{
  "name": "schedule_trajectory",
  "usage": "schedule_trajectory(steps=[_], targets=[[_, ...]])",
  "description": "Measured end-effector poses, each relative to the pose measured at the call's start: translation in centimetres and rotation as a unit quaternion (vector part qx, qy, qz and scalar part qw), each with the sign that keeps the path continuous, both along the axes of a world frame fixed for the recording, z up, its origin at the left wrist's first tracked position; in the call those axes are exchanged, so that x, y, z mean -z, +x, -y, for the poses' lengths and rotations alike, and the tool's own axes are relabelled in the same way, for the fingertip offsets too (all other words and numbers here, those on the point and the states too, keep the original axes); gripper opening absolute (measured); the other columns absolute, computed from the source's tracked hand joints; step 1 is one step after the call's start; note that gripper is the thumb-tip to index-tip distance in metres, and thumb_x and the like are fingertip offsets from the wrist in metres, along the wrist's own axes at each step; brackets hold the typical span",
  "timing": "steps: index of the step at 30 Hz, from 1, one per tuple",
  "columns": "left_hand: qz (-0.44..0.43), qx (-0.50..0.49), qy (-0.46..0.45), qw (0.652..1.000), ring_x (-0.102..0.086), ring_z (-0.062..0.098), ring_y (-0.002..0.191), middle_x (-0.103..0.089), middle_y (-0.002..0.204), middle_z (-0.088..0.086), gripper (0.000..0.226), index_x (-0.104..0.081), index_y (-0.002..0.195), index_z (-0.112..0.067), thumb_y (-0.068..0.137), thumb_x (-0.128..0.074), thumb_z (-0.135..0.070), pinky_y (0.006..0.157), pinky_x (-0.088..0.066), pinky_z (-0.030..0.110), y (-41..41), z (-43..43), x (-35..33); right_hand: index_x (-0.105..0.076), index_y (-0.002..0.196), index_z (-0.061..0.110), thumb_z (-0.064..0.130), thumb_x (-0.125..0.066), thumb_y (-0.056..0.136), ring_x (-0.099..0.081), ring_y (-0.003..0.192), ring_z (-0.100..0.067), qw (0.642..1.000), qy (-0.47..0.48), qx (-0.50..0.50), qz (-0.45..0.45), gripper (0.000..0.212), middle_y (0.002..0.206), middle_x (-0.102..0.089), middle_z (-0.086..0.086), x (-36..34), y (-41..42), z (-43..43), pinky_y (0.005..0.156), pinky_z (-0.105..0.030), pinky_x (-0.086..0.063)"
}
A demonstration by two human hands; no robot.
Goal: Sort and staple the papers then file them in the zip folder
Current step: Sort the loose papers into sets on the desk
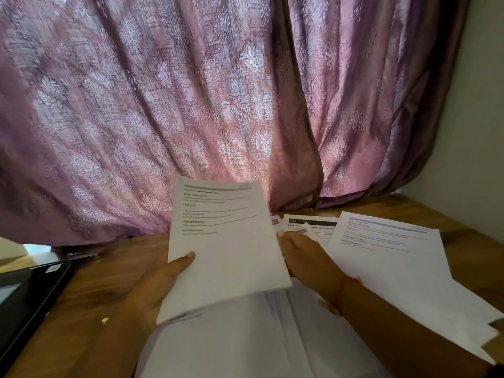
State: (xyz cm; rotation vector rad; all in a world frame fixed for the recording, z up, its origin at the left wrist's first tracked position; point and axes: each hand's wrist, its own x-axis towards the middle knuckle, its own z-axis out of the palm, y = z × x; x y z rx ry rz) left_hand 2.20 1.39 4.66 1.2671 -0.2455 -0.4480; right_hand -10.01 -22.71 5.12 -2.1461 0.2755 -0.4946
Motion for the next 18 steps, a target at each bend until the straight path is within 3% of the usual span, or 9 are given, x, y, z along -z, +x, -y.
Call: schedule_trajectory(steps=[2, 4, 6, 8, 10, 13, 15, 18], targets=[[-0.028, -0.018, -0.026, 0.999, -0.074, 0.031, 0.101, -0.074, 0.117, 0.015, 0.031, -0.069, 0.123, -0.012, 0.092, -0.066, -0.016, 0.080, -0.063, 0.042, 0.7, -0.3, 0.3, -0.058, 0.108, 0.015, 0.034, -0.037, 0.105, -0.063, 0.098, -0.022, 0.969, -0.225, 0.054, -0.092, 0.029, 0.109, -0.067, -0.006, 0.5, 0.0, 0.6, 0.094, -0.034, -0.051], [-0.045, -0.024, -0.040, 0.998, -0.070, 0.032, 0.110, -0.071, 0.124, 0.015, 0.038, -0.068, 0.126, -0.011, 0.089, -0.068, -0.019, 0.100, -0.054, 0.045, 1.4, -0.7, 0.8, -0.057, 0.116, 0.018, 0.042, -0.038, 0.103, -0.062, 0.102, -0.020, 0.937, -0.306, 0.086, -0.144, 0.033, 0.116, -0.066, -0.004, 0.8, -0.2, 1.1, 0.093, -0.031, -0.050], [-0.057, -0.023, -0.026, 0.998, -0.069, 0.033, 0.113, -0.071, 0.124, 0.015, 0.039, -0.068, 0.126, -0.010, 0.089, -0.069, -0.021, 0.106, -0.050, 0.046, 1.6, -0.7, 1.2, -0.058, 0.119, 0.022, 0.053, -0.041, 0.099, -0.063, 0.104, -0.022, 0.924, -0.327, 0.100, -0.171, 0.041, 0.118, -0.066, -0.002, 0.9, -0.6, 1.3, 0.093, -0.035, -0.050], [-0.052, -0.023, -0.003, 0.998, -0.072, 0.033, 0.104, -0.074, 0.116, 0.016, 0.029, -0.070, 0.120, -0.011, 0.094, -0.066, -0.021, 0.090, -0.060, 0.047, 1.3, -0.4, 1.5, -0.059, 0.119, 0.024, 0.058, -0.042, 0.096, -0.064, 0.103, -0.022, 0.907, -0.364, 0.102, -0.186, 0.045, 0.118, -0.067, -0.001, 0.9, -0.9, 1.2, 0.092, -0.036, -0.051], [-0.037, -0.030, 0.019, 0.999, -0.073, 0.033, 0.101, -0.075, 0.113, 0.016, 0.027, -0.069, 0.121, -0.013, 0.095, -0.065, -0.021, 0.080, -0.062, 0.047, 1.2, 0.0, 1.7, -0.060, 0.118, 0.021, 0.051, -0.043, 0.098, -0.064, 0.101, -0.023, 0.907, -0.372, 0.071, -0.182, 0.040, 0.116, -0.067, -0.003, 1.1, -1.3, 0.7, 0.092, -0.035, -0.051], [-0.024, -0.032, 0.046, 0.998, -0.071, 0.038, 0.107, -0.074, 0.117, 0.014, 0.038, -0.068, 0.127, -0.017, 0.090, -0.071, -0.027, 0.094, -0.055, 0.057, 1.5, -0.1, 2.3, -0.057, 0.121, 0.016, 0.033, -0.048, 0.100, -0.064, 0.101, -0.026, 0.912, -0.370, 0.002, -0.176, 0.028, 0.117, -0.067, -0.007, 1.3, -1.3, 0.0, 0.091, -0.036, -0.052], [-0.011, -0.029, 0.071, 0.997, -0.070, 0.041, 0.106, -0.074, 0.115, 0.014, 0.037, -0.069, 0.125, -0.021, 0.089, -0.073, -0.030, 0.093, -0.052, 0.064, 1.6, -0.1, 2.5, -0.055, 0.120, 0.017, 0.038, -0.047, 0.099, -0.063, 0.102, -0.026, 0.926, -0.337, 0.021, -0.169, 0.030, 0.116, -0.066, -0.007, 1.2, -0.7, 0.4, 0.091, -0.039, -0.053], [0.016, -0.031, 0.092, 0.995, -0.072, 0.039, 0.104, -0.075, 0.115, 0.013, 0.035, -0.068, 0.125, -0.019, 0.091, -0.073, -0.025, 0.092, -0.054, 0.060, 1.6, 0.0, 2.7, -0.052, 0.121, 0.019, 0.048, -0.041, 0.100, -0.063, 0.103, -0.025, 0.919, -0.342, 0.102, -0.169, 0.038, 0.115, -0.066, -0.007, 1.1, -0.1, 2.0, 0.091, -0.040, -0.053]])
